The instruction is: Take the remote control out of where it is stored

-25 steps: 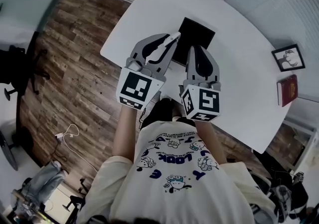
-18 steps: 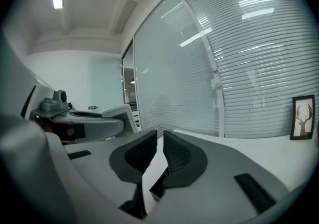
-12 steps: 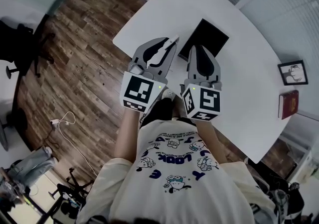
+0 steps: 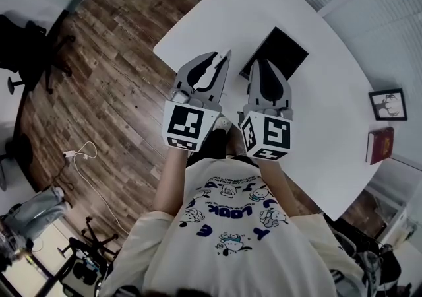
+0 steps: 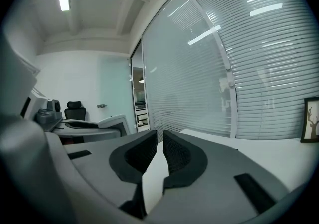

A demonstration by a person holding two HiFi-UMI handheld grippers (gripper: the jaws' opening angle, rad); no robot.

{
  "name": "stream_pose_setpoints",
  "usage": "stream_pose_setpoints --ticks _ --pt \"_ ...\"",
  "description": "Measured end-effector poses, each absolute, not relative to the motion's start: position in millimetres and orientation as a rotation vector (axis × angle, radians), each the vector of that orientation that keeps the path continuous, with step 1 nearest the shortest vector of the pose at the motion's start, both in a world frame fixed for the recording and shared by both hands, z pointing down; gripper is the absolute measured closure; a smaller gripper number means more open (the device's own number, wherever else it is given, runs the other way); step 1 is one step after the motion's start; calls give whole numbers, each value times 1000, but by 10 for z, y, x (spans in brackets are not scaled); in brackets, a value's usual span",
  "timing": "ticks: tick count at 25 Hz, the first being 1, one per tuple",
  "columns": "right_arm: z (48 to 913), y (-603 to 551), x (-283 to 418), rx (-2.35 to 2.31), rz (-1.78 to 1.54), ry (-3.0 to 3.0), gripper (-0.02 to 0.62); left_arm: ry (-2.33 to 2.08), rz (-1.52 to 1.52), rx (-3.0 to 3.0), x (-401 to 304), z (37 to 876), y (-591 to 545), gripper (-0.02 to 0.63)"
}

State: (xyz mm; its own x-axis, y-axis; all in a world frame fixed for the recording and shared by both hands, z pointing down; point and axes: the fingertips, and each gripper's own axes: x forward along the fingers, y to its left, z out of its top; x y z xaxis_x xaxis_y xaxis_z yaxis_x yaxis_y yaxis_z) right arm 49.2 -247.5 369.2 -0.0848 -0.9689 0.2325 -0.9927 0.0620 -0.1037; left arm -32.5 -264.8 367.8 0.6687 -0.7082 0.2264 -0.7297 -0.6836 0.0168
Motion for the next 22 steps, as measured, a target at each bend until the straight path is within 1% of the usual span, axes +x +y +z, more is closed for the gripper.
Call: stream_pose_setpoints --ticks 22 --pt "3716 -2588 502 2037 363 -2206 538 -1205 312 2750 -272 3708 -2744 528"
